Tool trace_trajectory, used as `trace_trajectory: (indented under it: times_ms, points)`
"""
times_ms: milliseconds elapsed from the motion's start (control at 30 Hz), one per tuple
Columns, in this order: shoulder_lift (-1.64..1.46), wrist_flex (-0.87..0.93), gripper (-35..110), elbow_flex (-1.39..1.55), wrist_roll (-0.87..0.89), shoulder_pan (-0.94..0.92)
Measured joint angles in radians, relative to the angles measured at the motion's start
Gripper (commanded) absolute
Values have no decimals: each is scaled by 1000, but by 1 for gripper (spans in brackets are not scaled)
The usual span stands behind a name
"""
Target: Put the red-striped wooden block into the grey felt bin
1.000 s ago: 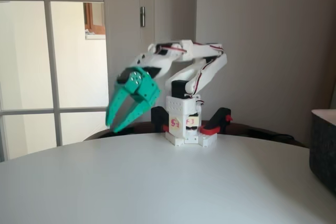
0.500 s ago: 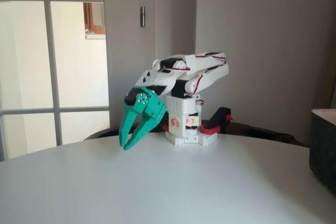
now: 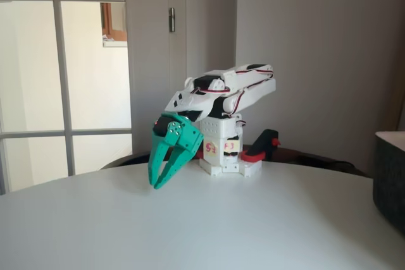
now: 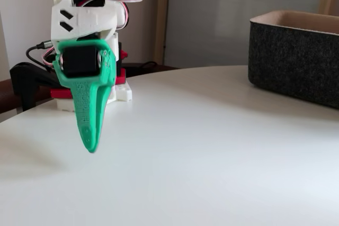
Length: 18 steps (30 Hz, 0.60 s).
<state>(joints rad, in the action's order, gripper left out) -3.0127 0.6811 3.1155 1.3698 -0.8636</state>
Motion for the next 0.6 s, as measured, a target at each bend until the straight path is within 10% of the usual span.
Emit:
trace_trajectory:
  times_ms: [600]
  points:
    - [-5,0,0,2,104,-15]
